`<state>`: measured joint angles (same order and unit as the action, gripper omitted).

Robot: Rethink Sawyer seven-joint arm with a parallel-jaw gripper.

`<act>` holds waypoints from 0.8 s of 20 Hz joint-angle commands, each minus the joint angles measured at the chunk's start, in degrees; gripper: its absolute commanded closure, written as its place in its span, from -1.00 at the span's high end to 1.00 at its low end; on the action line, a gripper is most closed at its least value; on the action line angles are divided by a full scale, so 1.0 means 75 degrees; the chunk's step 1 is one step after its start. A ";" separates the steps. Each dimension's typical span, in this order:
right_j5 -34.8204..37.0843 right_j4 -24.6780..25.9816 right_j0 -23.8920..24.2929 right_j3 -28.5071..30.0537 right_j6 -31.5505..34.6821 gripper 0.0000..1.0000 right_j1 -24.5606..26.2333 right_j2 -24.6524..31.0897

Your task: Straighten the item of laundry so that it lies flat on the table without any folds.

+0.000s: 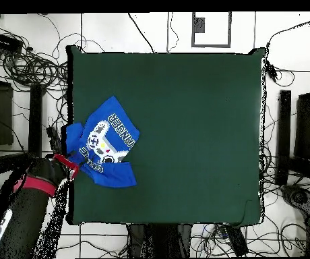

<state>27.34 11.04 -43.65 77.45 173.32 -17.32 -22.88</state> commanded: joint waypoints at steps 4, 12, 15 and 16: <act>-0.0577 -0.0882 0.0196 -0.0952 0.2200 1.00 0.1777 -0.0595; -0.1156 -0.1271 0.0373 -0.2046 0.2144 1.00 0.3148 -0.1440; -0.1330 -0.1482 0.0337 -0.2286 0.2223 1.00 0.3657 -0.1699; -0.1359 -0.1515 0.0345 -0.2259 0.2197 1.00 0.3674 -0.1713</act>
<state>23.57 4.38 -43.53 65.84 175.17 -1.41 -34.17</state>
